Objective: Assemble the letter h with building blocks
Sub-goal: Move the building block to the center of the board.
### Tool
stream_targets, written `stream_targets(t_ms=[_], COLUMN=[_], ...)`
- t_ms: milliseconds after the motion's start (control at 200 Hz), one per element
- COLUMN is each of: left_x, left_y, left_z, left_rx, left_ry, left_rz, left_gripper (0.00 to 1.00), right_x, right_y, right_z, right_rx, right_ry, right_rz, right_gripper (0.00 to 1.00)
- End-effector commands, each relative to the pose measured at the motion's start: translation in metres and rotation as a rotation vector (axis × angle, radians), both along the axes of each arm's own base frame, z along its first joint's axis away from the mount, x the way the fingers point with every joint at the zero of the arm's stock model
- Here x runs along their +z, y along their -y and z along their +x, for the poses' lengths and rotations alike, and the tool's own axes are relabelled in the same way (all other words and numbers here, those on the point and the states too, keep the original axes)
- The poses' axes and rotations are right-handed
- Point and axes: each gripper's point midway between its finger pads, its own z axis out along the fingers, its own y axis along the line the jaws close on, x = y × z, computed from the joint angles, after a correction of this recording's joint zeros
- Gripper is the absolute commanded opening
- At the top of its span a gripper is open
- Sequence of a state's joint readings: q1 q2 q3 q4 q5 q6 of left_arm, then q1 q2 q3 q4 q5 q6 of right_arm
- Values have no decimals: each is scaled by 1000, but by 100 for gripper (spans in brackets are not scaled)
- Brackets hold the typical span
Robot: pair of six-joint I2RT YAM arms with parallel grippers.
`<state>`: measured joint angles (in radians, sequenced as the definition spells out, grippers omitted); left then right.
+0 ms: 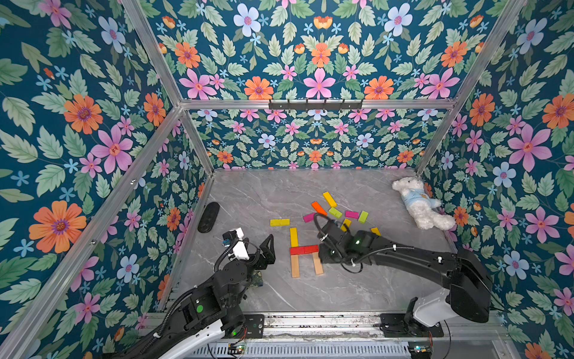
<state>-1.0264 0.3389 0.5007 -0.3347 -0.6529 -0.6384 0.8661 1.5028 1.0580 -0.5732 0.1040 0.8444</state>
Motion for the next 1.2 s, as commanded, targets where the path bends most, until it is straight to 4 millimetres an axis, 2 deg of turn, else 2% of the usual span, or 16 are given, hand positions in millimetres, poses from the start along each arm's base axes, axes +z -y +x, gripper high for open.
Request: stream_targets(t_ms=[0, 85, 140, 145, 175, 285, 460, 640, 795, 975, 1070, 1195], left_x=[9, 11, 12, 12, 13, 11, 10, 9, 9, 10, 9, 7], left_y=[0, 1, 3, 3, 4, 6, 9, 11, 11, 10, 9, 9], left_z=[3, 5, 5, 5, 5, 6, 5, 4, 5, 5, 5, 4], left_rx=[24, 29, 22, 23, 20, 17, -2, -13, -11, -6, -4, -6], left_ry=[16, 17, 15, 15, 13, 4, -1, 0, -2, -3, -2, -8], left_rz=[-30, -31, -30, -29, -32, -27, -23, -23, -12, -5, -8, -8], left_gripper=[99, 99, 99, 99, 99, 100, 99, 99, 99, 99, 99, 99], right_x=[-11, -26, -27, -35, -39, -48, -70, -79, -91, -91, -84, -71], right_y=[37, 59, 69, 72, 77, 85, 88, 83, 75, 62, 52, 32], right_z=[30, 57, 74, 76, 82, 104, 118, 125, 119, 116, 113, 105], right_rx=[-174, -267, -286, -293, -307, -322, -292, -216, -134, -8, 64, 140], right_ry=[-40, -91, -80, -93, -96, -101, -154, -158, -204, -200, -176, -129], right_rz=[1, -9, -37, -62, -89, -100, -156, -180, -173, -133, -104, -81], right_gripper=[62, 66, 68, 69, 70, 71, 72, 72, 59, 31, 25, 22])
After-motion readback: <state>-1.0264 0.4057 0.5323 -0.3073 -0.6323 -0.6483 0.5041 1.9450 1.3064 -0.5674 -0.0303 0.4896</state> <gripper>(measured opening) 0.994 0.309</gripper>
